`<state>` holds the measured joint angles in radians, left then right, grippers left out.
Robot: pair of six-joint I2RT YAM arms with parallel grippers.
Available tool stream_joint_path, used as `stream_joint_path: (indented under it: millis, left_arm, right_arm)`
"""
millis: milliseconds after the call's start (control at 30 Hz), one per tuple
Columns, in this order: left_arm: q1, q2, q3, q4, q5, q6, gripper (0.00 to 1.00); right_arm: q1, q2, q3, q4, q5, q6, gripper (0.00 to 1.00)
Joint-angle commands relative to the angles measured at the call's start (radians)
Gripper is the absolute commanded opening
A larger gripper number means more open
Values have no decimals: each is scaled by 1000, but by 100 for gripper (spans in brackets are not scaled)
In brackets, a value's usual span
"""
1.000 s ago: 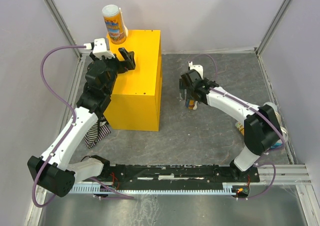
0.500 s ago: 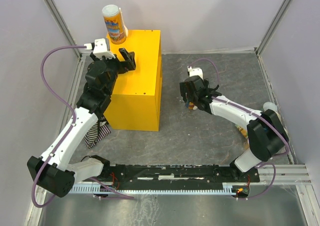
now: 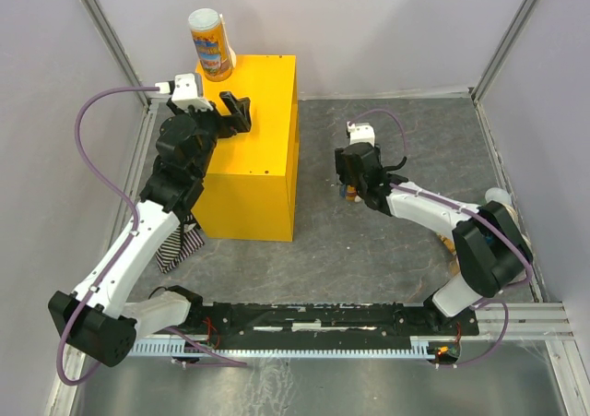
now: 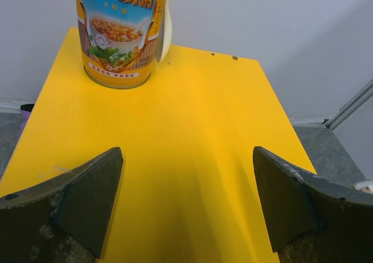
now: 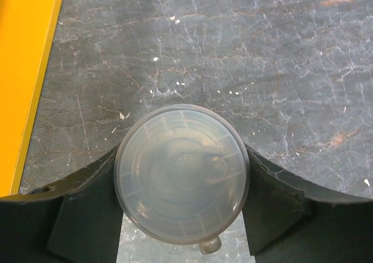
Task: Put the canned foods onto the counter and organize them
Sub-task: Pick up the canned food from the center of the board.
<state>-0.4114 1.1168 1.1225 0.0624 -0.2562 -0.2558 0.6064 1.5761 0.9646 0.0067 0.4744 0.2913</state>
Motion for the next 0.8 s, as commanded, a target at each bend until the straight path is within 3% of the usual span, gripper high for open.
stream_joint_path:
  millis: [0, 67, 200, 767]
  left_arm:
    - [-5, -15, -8, 7, 14, -2, 98]
    - [-5, -17, -10, 7, 15, -3, 98]
    - [-6, -21, -12, 7, 11, -9, 98]
    - [-4, -46, -53, 31, 19, -60, 98]
  right_arm:
    - [2, -41, -28, 86, -7, -6, 44]
    - [3, -64, -33, 91, -5, -13, 34]
    - [3, -119, -8, 48, -5, -35, 24]
    - [18, -262, 355, -286, -26, -75, 7]
